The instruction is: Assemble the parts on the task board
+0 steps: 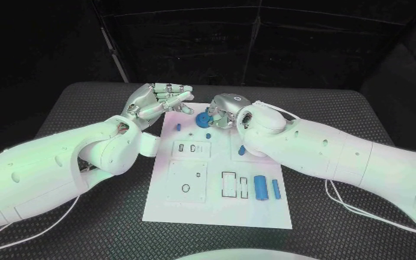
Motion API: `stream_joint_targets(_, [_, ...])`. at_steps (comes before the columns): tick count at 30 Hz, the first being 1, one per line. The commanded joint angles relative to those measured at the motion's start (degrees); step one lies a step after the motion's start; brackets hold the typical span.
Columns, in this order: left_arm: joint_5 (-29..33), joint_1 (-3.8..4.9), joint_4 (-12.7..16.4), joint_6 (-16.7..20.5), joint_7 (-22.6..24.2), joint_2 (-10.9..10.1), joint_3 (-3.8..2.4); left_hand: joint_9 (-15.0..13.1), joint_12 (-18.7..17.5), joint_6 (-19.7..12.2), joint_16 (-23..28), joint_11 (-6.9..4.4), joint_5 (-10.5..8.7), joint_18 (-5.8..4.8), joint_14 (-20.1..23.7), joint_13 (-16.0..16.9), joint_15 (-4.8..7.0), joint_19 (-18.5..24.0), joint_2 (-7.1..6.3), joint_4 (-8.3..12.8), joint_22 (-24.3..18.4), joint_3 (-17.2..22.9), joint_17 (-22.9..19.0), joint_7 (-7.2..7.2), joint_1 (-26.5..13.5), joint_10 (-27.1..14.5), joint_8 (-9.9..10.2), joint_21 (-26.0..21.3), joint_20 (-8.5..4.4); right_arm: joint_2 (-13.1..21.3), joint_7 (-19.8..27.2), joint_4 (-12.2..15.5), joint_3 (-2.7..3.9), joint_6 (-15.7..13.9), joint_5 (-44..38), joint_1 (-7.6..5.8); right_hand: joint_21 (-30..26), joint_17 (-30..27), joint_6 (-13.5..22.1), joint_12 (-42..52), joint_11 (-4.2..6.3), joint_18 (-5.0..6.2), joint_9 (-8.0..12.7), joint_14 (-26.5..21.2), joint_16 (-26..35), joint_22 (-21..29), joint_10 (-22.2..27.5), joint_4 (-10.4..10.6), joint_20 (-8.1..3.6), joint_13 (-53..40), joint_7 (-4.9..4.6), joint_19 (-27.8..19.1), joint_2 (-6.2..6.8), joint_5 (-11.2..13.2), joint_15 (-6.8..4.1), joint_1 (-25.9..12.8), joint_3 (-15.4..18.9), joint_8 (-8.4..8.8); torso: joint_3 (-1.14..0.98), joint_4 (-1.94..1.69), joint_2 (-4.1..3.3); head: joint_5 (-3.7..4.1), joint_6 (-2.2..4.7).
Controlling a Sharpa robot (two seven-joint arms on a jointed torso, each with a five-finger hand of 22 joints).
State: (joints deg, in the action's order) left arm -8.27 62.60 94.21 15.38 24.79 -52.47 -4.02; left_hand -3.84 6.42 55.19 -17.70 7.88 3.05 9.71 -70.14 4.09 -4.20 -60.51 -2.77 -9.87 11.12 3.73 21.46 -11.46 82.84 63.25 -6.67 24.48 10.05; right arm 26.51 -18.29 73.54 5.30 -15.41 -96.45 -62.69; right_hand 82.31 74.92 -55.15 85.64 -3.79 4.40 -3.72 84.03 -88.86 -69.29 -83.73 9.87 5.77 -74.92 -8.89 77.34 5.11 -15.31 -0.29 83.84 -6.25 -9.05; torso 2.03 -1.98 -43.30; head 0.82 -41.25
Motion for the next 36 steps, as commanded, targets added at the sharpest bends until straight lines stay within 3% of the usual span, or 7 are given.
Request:
stream_joint_targets(1, [-0.1,0.07,0.1,-0.7,0.2,0.1,-0.06,0.1,-0.3,0.0,0.2,0.17,-0.22,0.62,0.4,0.0,0.06,0.4,0.33,0.4,-0.1,0.0,0.1,-0.3,0.0,-0.1,0.3,-0.4,0.07,-0.3,0.7,0.1,-0.09,0.5,-0.1,0.0,0.2,12.0,2.7,-0.6,-0.66,-0.31,0.2,5.3,-0.2,-0.1,-2.1,0.2,0.51,-8.5,-0.58,0.3,0.48,3.0,0.49,-1.3,0.0,1.69,0.0,0.0,0.02,0.0,0.05])
stream_joint_targets(7, [-0.1,0.07,0.0,-0.7,0.2,0.1,-0.06,0.1,-0.3,0.0,0.2,0.17,-0.22,0.62,0.4,0.0,0.06,0.4,0.33,0.4,-0.1,0.0,0.1,-0.3,0.0,-0.1,0.3,-0.4,0.07,-0.3,0.8,0.2,-0.1,-0.2,0.2,0.0,0.2,11.9,5.4,-1.0,-1.27,-0.28,0.0,5.3,-0.2,0.0,-1.8,1.4,1.18,-8.0,-1.16,0.2,1.53,5.2,1.1,-3.6,0.8,3.4,-0.01,-0.05,0.01,0.05,0.12])
stream_joint_targets(14, [-0.1,0.07,-0.1,-0.8,0.1,0.0,-0.06,0.1,-0.3,0.0,0.2,0.17,-0.22,0.62,0.4,0.0,0.06,0.4,0.33,0.4,-0.1,0.0,0.1,-0.3,0.0,-0.1,0.3,-0.4,0.07,1.1,1.0,1.7,-0.1,-1.7,1.2,0.01,0.2,12.0,4.7,-0.8,-1.46,-0.26,-0.2,5.3,-0.2,-0.1,-1.9,4.1,1.49,-8.3,-1.31,0.2,1.1,4.0,1.32,-6.6,1.4,3.2,-0.03,0.03,0.01,-0.01,0.31])
stream_joint_targets(18, [-0.1,0.07,-0.2,-0.8,0.1,-0.1,-0.06,0.1,-0.3,0.0,0.2,0.17,-0.22,0.62,0.4,0.0,0.06,0.4,0.33,0.4,-0.1,0.0,0.1,-0.3,0.0,-0.1,0.3,-0.4,0.07,3.5,1.7,3.9,-0.07,-5.0,2.4,0.02,0.3,12.3,4.1,-0.6,-1.43,-0.31,-0.3,5.4,-0.3,-0.4,-2.1,5.4,1.52,-8.6,-1.24,0.4,0.64,2.8,1.33,-7.9,1.7,2.99,-0.07,0.11,0.07,0.05,0.56])
stream_joint_targets(25, [-0.1,0.08,-0.5,-0.9,0.1,-0.5,-0.06,0.1,-0.3,0.0,0.2,0.17,-0.22,0.62,0.4,0.0,0.06,0.4,0.33,0.4,-0.1,0.0,0.1,-0.3,0.0,-0.1,0.3,-0.4,0.07,12.2,7.5,10.8,0.23,-12.2,10.2,0.01,0.3,11.9,3.5,-0.6,-1.29,-0.3,-0.3,5.3,-0.2,-0.4,-2.0,5.4,1.46,-8.5,-1.1,0.4,0.33,1.8,1.22,-7.5,1.5,2.83,-0.08,0.65,0.35,0.43,1.01])
stream_joint_targets(32, [-0.1,0.08,-0.9,-0.8,0.0,-0.8,-0.05,0.1,-0.3,0.0,0.3,0.19,-0.22,0.63,0.4,0.0,0.04,0.5,0.39,0.5,-0.1,0.0,0.2,-0.32,0.1,-0.2,0.4,-0.4,0.09,20.2,12.3,14.3,1.09,-11.1,21.6,-0.03,0.0,11.5,3.3,-1.3,-1.23,-0.17,-0.2,5.2,-0.1,0.3,-1.5,4.6,1.38,-7.7,-1.04,-0.1,0.74,1.5,1.14,-6.3,1.6,2.95,-0.34,1.48,0.62,0.26,1.21])
stream_joint_targets(36, [-0.1,0.08,-1.4,-0.8,0.0,-0.6,-0.05,0.1,-0.4,0.0,0.3,0.2,-0.22,0.62,0.5,0.0,0.03,0.5,0.39,0.5,-0.1,0.0,0.2,-0.32,0.1,-0.2,0.4,-0.4,0.1,23.8,14.3,15.2,1.22,-10.7,25.6,-0.04,0.1,11.7,2.6,-1.2,-1.07,-0.23,-0.3,5.3,-0.1,0.0,-1.6,3.3,1.26,-8.0,-0.89,0.0,0.72,-1.9,1.02,-4.8,2.2,2.91,-0.46,1.65,0.86,0.33,1.14])
